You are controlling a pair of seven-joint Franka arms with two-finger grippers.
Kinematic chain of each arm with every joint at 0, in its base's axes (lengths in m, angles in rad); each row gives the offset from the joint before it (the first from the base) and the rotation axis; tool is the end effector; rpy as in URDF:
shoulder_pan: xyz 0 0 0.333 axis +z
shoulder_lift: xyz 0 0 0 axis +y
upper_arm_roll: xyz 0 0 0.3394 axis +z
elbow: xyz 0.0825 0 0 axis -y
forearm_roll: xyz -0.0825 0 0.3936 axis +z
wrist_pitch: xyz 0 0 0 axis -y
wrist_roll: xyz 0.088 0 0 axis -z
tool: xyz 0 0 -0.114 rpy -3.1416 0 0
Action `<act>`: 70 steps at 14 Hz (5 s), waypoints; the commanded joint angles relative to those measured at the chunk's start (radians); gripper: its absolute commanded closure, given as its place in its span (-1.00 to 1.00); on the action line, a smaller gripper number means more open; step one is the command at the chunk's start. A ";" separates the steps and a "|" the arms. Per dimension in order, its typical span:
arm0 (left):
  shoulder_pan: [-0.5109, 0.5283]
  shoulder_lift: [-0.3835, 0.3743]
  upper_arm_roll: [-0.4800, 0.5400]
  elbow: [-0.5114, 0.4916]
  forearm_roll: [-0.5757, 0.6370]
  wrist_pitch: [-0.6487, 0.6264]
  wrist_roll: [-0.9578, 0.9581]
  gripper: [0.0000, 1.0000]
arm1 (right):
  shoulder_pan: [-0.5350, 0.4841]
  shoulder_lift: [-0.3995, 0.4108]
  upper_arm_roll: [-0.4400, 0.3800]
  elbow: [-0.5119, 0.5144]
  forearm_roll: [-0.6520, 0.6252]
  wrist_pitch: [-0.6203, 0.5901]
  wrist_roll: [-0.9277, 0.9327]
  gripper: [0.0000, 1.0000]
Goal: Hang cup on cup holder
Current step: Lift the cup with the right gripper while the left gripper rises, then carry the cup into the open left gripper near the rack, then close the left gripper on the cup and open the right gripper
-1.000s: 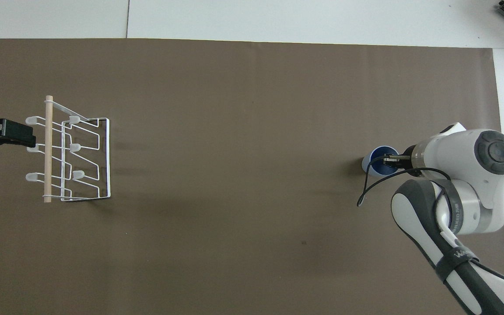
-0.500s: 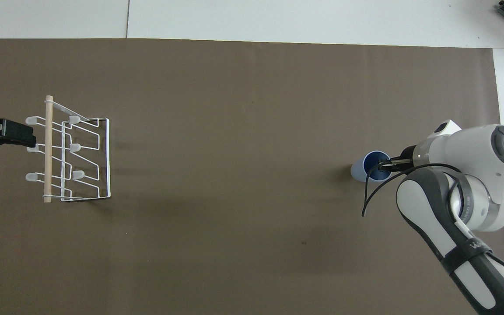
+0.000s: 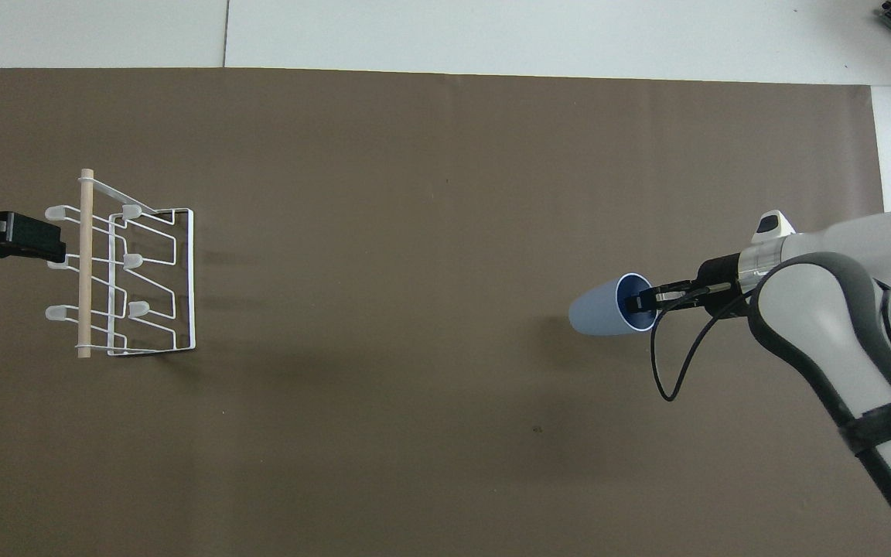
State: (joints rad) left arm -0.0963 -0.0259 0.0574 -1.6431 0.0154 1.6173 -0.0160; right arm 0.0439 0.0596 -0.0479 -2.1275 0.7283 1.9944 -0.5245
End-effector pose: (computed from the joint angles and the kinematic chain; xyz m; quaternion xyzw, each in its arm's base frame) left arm 0.5584 -0.0196 0.6246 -0.9999 0.0118 -0.0002 0.0069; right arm 0.5461 0.0431 0.3919 -0.9448 -0.0684 0.0061 0.3205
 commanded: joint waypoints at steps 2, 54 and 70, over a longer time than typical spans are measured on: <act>-0.029 -0.023 -0.010 -0.026 -0.037 0.009 0.007 -1.00 | -0.007 -0.026 0.008 0.006 0.294 -0.130 -0.121 1.00; 0.262 -0.158 -0.373 -0.277 -0.864 0.233 -1.121 0.04 | -0.009 0.108 0.766 0.271 1.132 0.710 -0.100 1.00; 0.279 -0.152 -0.370 -0.280 -0.778 0.253 -1.020 1.00 | -0.010 0.108 0.764 0.270 1.070 0.768 -0.054 -1.00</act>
State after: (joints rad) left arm 0.1659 -0.1641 -0.3108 -1.9119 -0.8211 1.8670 -1.0749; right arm 0.0457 0.1554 0.7032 -1.8728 1.8363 2.7232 -0.5383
